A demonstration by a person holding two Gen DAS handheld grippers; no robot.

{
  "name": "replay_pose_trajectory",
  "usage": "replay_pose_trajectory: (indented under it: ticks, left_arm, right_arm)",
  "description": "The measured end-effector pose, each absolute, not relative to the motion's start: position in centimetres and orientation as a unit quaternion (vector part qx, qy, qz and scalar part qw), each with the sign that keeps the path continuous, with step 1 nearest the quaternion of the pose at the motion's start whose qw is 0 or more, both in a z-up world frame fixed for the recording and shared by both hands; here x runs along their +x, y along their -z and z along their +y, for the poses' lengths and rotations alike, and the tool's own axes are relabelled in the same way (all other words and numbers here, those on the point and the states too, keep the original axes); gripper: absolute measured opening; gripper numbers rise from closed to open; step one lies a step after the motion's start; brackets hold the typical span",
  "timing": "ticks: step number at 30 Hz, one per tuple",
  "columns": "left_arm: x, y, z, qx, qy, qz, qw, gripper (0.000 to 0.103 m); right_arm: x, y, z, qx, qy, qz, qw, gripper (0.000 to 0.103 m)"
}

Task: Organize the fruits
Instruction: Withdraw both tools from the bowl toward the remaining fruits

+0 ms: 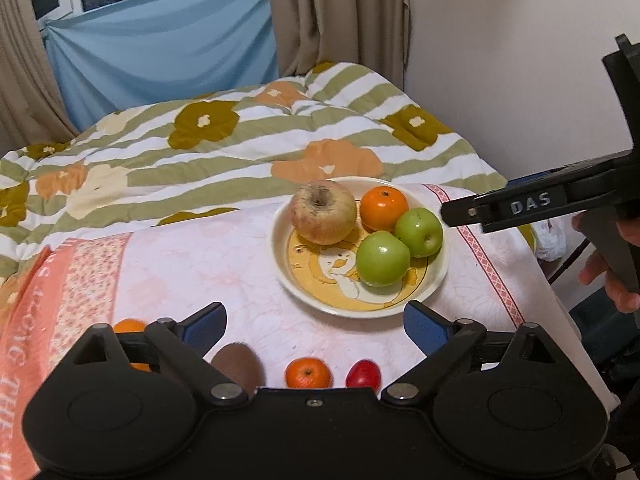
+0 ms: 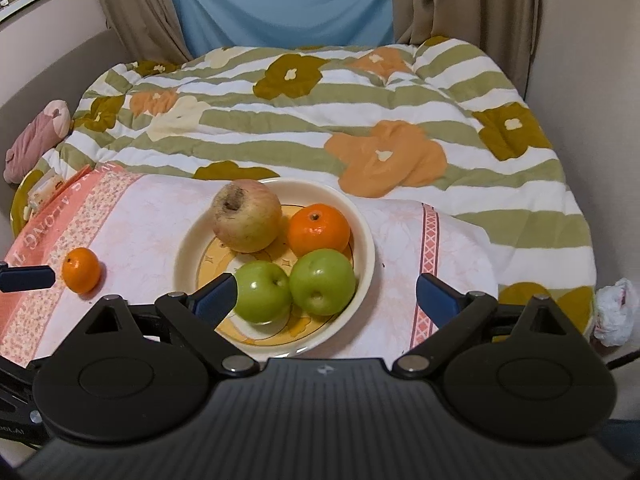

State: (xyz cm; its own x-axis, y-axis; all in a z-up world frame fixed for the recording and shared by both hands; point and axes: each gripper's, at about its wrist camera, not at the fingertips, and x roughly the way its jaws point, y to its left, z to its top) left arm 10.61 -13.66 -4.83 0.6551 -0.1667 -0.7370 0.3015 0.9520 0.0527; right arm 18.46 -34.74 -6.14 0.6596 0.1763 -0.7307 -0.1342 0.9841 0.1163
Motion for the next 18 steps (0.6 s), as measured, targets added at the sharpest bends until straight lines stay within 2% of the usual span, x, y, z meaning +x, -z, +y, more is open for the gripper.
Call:
replay_pose_trajectory:
  ticks: [11,18]
  left_arm:
    - [5.6,2.0,-7.3,0.079,0.133,0.366,0.918,0.098]
    - [3.5,2.0,-3.2,0.094,0.153,0.359,0.916,0.098]
  right_arm:
    - [11.3,1.9,-30.5,0.033,-0.044,0.373,0.926,0.103]
    - [7.7,1.7,-26.2,0.045,-0.034,0.365,0.929,0.103]
